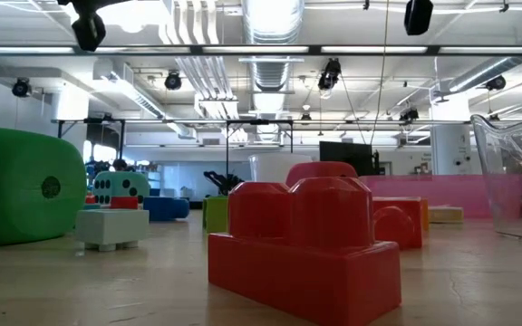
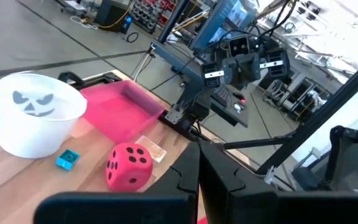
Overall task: Pick & Place Toys
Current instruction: Put the red dice into the red bin
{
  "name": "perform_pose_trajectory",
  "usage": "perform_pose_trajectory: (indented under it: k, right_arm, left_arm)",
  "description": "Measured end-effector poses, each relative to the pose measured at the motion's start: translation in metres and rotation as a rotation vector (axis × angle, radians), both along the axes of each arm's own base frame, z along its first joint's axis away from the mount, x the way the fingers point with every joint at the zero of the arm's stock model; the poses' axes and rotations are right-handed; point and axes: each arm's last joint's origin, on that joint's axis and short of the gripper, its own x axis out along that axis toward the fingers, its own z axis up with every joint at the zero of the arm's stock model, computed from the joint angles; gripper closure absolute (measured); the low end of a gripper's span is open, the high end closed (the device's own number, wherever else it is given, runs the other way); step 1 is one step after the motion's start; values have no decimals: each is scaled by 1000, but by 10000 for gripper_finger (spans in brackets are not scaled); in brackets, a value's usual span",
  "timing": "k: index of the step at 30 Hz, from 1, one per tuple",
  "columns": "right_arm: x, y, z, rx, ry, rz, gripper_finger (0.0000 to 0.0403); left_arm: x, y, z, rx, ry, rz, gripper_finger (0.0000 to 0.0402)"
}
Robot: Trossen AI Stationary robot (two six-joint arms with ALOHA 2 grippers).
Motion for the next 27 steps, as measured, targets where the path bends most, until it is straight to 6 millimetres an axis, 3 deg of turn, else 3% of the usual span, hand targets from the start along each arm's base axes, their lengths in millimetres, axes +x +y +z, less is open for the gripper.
perform_pose_trajectory:
  k: [16,20,27]
  right_arm:
    - [7,2,-1,7,-30,12,367]
    - [7,2,-1,3,-29,12,326]
    - [10,3,12,-147,-14,3,205]
  left_arm:
    - [0,0,-1,-30,8,7,389]
    - [0,0,-2,-30,12,7,389]
    - [0,0,-2,-36,18,5,389]
